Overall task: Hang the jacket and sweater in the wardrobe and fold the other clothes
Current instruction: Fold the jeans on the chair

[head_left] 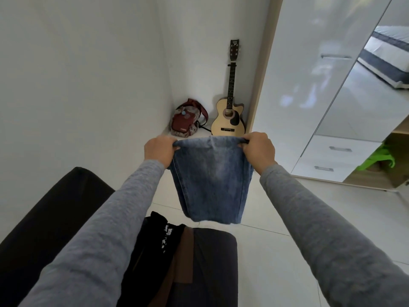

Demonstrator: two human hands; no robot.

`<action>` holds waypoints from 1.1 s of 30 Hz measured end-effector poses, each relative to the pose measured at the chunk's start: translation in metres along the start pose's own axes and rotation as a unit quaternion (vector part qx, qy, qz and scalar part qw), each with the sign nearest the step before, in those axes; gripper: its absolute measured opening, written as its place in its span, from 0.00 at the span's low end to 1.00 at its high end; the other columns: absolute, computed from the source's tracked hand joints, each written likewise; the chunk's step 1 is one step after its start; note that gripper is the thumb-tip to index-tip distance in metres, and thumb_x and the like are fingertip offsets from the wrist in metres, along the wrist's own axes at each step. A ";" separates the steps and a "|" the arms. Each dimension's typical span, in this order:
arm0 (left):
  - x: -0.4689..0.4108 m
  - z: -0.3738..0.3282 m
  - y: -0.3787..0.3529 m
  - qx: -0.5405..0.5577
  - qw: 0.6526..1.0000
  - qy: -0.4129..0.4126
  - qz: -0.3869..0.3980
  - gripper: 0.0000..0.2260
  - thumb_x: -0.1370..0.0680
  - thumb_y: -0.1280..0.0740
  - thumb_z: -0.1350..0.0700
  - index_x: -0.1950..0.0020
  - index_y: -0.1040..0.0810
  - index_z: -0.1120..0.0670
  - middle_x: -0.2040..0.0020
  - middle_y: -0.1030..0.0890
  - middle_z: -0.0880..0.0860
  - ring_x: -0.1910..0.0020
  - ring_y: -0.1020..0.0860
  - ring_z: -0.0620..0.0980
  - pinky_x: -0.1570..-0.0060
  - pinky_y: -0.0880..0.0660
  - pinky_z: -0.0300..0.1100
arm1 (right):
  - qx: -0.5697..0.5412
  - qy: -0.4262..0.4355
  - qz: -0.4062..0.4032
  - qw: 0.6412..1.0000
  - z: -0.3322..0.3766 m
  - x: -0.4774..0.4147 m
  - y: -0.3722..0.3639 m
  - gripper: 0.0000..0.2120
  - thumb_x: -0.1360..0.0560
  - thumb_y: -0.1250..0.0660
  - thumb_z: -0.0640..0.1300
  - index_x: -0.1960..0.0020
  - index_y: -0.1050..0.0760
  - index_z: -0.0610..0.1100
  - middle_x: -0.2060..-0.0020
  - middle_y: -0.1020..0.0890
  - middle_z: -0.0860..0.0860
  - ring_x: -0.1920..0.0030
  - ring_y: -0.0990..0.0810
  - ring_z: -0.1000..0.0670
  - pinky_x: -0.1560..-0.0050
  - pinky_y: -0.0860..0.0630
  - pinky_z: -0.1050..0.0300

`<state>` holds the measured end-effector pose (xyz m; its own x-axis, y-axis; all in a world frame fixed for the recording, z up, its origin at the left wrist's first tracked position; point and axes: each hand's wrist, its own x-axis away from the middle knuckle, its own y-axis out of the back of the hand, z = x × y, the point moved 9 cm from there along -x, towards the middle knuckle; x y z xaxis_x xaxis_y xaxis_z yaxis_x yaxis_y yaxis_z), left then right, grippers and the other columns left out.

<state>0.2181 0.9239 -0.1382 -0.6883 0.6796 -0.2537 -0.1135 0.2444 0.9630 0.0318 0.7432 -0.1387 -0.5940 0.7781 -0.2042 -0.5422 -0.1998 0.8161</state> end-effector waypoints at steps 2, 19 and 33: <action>0.020 0.008 0.013 0.034 0.999 -0.001 -0.029 0.11 0.20 0.40 0.53 0.47 0.19 0.53 0.50 0.18 0.58 0.52 0.21 0.59 0.57 0.28 0.46 | -0.013 0.007 -0.029 0.999 0.010 0.027 0.009 0.12 0.21 0.41 0.41 0.44 0.19 0.45 0.50 0.17 0.46 0.50 0.21 0.43 0.52 0.27 0.55; 0.432 0.116 -0.177 0.140 0.964 -0.148 0.171 0.10 0.45 0.23 0.63 0.73 0.20 0.50 0.76 0.22 0.50 0.80 0.24 0.48 0.81 0.32 0.34 | 0.107 -0.099 0.218 0.965 -0.066 0.469 -0.179 0.12 0.22 0.41 0.44 0.44 0.21 0.50 0.48 0.18 0.50 0.48 0.21 0.48 0.57 0.33 0.62; 0.450 0.137 -0.226 0.242 0.943 -0.094 0.206 0.04 0.27 0.32 0.57 0.55 0.19 0.53 0.60 0.22 0.44 0.59 0.25 0.46 0.51 0.35 0.39 | -0.016 -0.176 0.184 0.967 -0.109 0.492 -0.234 0.06 0.25 0.36 0.37 0.53 0.21 0.43 0.58 0.18 0.48 0.58 0.22 0.47 0.58 0.27 0.58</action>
<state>0.0323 1.2692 -0.4827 -0.4577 0.8857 0.0779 0.5076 0.1884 0.8408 -0.1983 1.1079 -0.4886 -0.5139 0.8043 0.2983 -0.3536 -0.5154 0.7806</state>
